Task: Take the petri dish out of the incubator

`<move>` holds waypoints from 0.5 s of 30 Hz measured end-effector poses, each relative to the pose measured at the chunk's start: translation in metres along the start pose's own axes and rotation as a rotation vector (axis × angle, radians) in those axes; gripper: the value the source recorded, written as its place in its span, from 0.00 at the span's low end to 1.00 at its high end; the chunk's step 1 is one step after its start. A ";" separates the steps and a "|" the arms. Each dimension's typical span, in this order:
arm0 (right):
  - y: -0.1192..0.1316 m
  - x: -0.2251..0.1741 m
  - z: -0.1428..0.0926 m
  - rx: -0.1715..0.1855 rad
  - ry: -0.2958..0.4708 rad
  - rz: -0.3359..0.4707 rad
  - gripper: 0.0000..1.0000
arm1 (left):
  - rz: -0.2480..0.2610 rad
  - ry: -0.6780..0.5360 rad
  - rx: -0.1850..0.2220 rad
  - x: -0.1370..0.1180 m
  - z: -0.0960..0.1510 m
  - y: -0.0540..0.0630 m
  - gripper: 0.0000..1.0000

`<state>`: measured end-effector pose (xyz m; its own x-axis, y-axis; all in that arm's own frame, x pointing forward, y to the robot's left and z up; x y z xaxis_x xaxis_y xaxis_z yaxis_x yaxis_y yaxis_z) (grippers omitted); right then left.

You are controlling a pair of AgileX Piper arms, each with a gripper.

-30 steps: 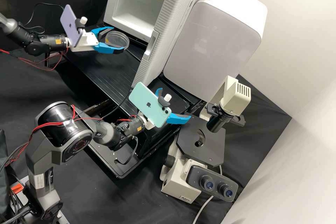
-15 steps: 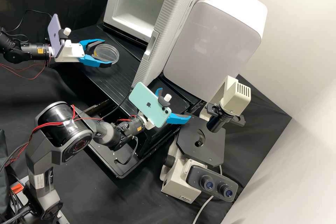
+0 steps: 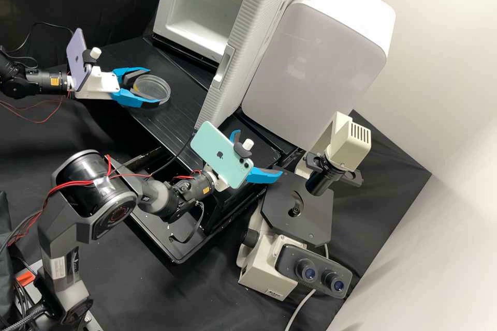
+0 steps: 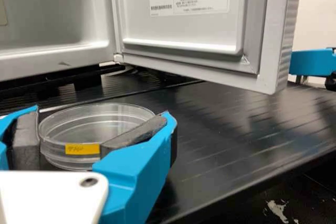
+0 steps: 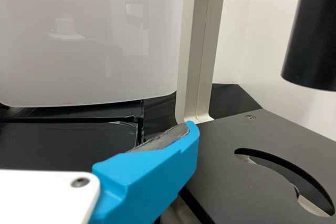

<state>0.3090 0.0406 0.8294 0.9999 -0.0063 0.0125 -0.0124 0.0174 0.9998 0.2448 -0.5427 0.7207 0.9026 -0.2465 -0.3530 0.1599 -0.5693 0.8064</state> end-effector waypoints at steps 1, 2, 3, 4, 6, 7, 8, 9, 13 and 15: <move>0.000 0.000 0.000 0.000 0.000 0.000 1.00 | -0.006 0.001 0.001 0.001 0.000 -0.002 0.00; 0.000 0.000 0.000 0.000 0.000 0.000 1.00 | -0.008 0.002 0.001 0.001 -0.001 -0.003 0.00; 0.000 0.000 0.000 0.000 0.000 0.000 1.00 | -0.011 0.003 -0.007 0.001 -0.001 -0.003 0.00; 0.000 0.000 0.000 0.000 0.000 0.000 1.00 | -0.015 0.004 -0.017 0.002 -0.001 -0.005 0.00; 0.000 0.000 0.000 0.000 0.000 0.000 1.00 | -0.019 0.003 -0.038 0.004 -0.001 -0.006 0.00; 0.000 0.000 0.000 0.000 0.000 0.000 1.00 | -0.023 0.002 -0.049 0.005 -0.001 -0.007 0.00; 0.000 0.000 0.000 0.000 0.000 0.000 1.00 | -0.025 -0.001 -0.051 0.006 0.000 -0.008 0.00; 0.000 0.000 0.000 0.000 0.000 0.000 1.00 | -0.029 -0.006 -0.052 0.008 0.000 -0.009 0.00; 0.000 0.000 0.000 0.000 0.000 0.000 1.00 | -0.035 -0.009 -0.048 0.014 0.000 -0.011 0.00; 0.000 0.000 0.000 0.000 0.000 0.000 1.00 | -0.032 -0.010 -0.049 0.015 0.001 -0.012 0.00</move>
<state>0.3090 0.0406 0.8294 0.9999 -0.0063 0.0125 -0.0124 0.0174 0.9998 0.2564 -0.5404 0.7057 0.8926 -0.2370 -0.3834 0.2082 -0.5377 0.8171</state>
